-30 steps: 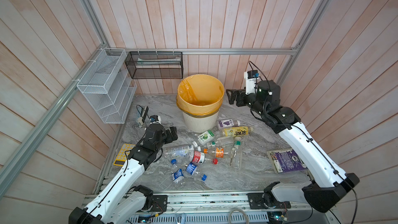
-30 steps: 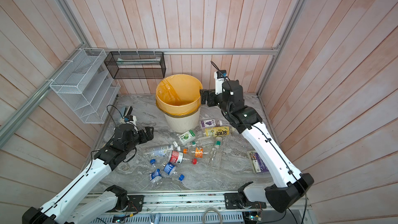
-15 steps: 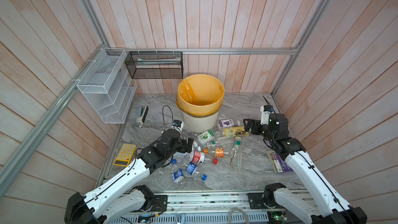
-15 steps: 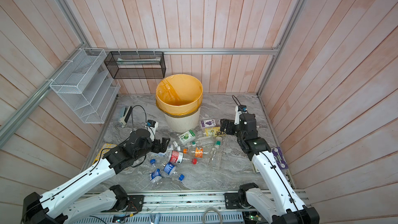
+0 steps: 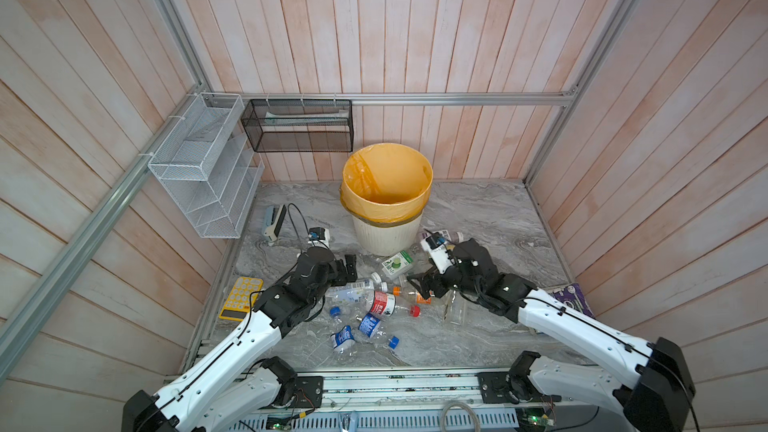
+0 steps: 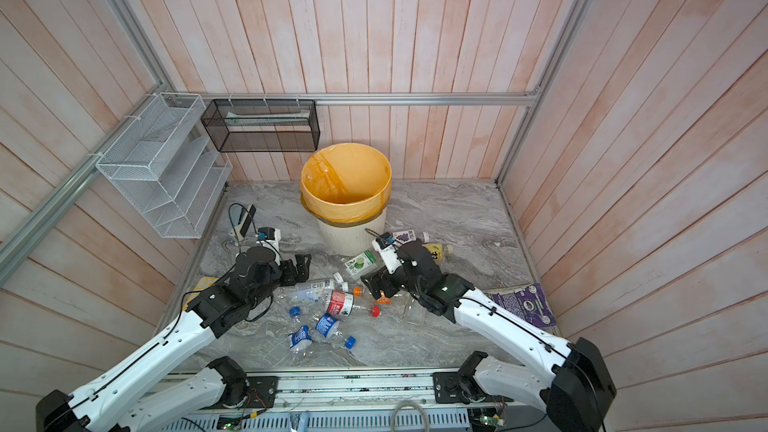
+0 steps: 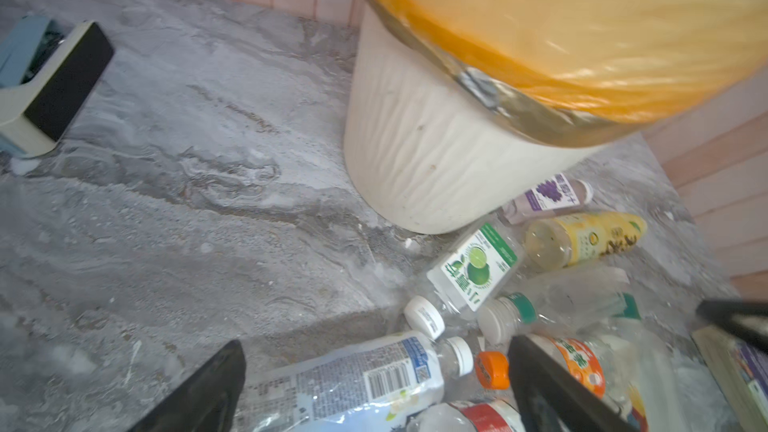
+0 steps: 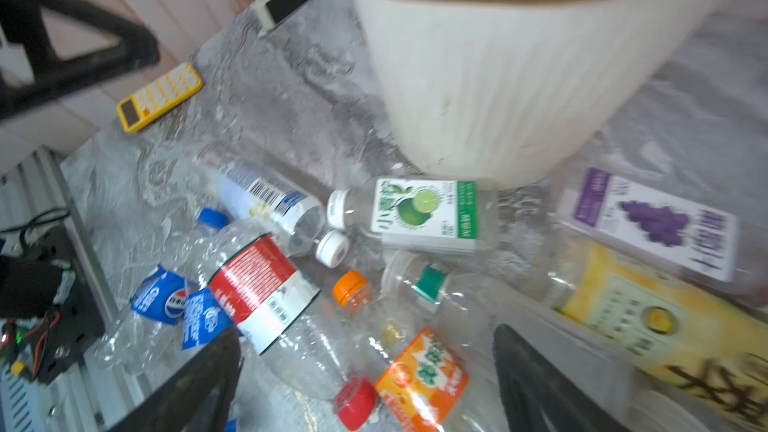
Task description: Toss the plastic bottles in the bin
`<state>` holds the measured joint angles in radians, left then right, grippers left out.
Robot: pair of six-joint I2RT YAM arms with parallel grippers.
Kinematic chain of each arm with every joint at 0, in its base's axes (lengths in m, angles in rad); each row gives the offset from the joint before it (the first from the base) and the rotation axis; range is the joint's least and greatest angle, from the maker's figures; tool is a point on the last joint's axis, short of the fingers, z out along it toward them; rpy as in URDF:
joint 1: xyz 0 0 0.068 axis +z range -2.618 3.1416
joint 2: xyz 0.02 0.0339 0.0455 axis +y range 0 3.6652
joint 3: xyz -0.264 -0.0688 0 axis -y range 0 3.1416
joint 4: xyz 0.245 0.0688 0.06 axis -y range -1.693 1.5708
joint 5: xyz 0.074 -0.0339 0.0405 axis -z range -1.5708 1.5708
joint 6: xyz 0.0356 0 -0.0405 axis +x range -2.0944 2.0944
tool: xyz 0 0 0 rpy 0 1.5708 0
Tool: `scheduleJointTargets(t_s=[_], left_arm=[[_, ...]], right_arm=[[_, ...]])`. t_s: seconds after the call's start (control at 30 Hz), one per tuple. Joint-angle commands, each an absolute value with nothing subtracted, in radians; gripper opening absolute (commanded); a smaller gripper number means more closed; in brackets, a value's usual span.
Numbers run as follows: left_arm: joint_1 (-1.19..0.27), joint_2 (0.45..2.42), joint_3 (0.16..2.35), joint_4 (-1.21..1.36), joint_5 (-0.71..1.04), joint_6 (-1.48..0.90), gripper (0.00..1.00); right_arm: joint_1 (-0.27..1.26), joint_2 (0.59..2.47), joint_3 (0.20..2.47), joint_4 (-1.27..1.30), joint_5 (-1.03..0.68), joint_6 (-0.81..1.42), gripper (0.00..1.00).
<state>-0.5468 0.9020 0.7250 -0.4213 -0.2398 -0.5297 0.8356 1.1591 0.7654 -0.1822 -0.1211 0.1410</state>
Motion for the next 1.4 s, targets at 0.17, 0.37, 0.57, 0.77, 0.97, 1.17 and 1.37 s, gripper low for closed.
scheduleJointTargets(t_s=[0.17,0.37,0.57,0.77,0.97,1.17,1.37], left_arm=[[-0.427,0.830,0.671,-0.447,-0.143,-0.584,0.99],[-0.426,0.836,0.658,-0.449,-0.125,-0.593,1.00],[-0.426,0.844,0.652,-0.445,-0.114,-0.594,1.00],[-0.426,0.845,0.645,-0.448,-0.114,-0.593,1.00],[-0.426,0.846,0.643,-0.451,-0.110,-0.591,1.00],[-0.426,0.846,0.640,-0.454,-0.105,-0.592,1.00],[-0.426,0.849,0.635,-0.452,-0.094,-0.594,1.00]], right_arm=[[0.999,1.344,0.833,-0.211,-0.109,-0.045,0.94],[1.011,1.415,0.853,-0.213,-0.141,-0.101,0.94],[1.017,1.496,0.887,-0.220,-0.124,-0.146,0.92],[1.017,1.519,0.900,-0.224,-0.120,-0.180,0.90],[1.017,1.561,0.918,-0.245,-0.122,-0.221,0.87],[1.017,1.585,0.935,-0.252,-0.106,-0.244,0.87],[1.017,1.624,0.954,-0.268,-0.098,-0.264,0.85]])
